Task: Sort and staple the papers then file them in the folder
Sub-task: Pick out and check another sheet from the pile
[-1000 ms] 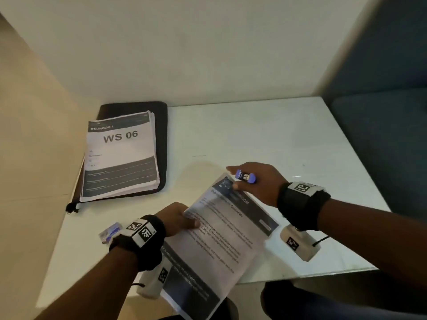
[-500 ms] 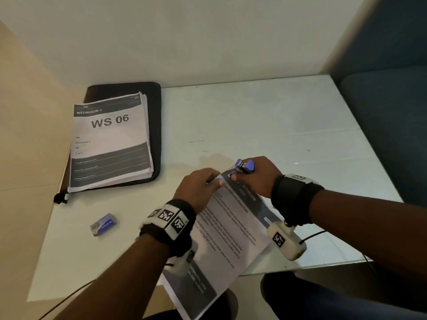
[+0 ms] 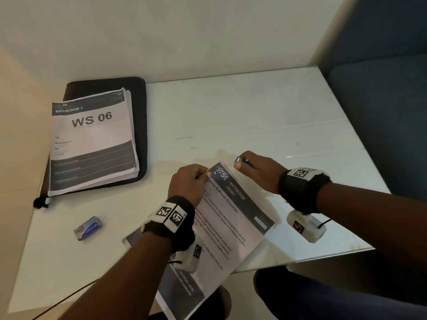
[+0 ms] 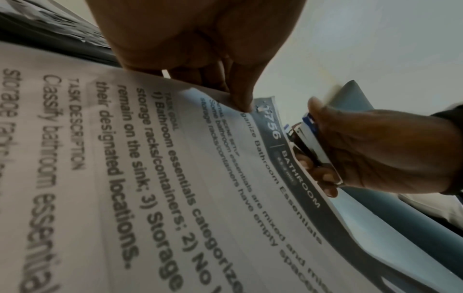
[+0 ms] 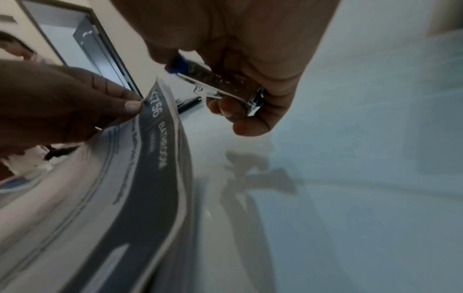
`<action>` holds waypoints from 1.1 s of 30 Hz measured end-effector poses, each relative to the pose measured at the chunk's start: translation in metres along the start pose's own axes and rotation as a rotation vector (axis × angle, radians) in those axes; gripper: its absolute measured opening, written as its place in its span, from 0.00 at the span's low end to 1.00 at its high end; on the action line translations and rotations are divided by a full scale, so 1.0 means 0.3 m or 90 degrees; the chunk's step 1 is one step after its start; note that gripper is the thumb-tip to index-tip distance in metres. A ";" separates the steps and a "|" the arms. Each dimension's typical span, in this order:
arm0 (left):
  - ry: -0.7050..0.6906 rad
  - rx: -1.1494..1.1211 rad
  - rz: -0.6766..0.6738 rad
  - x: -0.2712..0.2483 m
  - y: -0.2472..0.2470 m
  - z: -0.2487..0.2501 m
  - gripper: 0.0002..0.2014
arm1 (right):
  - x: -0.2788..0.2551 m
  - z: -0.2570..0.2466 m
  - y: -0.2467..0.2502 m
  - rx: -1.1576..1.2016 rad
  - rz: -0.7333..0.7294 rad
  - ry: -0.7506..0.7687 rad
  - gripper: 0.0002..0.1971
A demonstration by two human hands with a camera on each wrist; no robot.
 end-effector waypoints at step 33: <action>-0.041 0.067 0.019 -0.023 -0.039 0.027 0.08 | 0.035 -0.091 -0.060 -0.062 -0.062 0.123 0.11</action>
Point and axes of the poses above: each hand's wrist, its own x-axis towards the middle knuckle, its own y-axis out of the back of the hand, z = x × y, the point moved 8 cm from there along x, towards the middle knuckle, and after that the axes turned 7 degrees about -x, right-handed, at the moved point
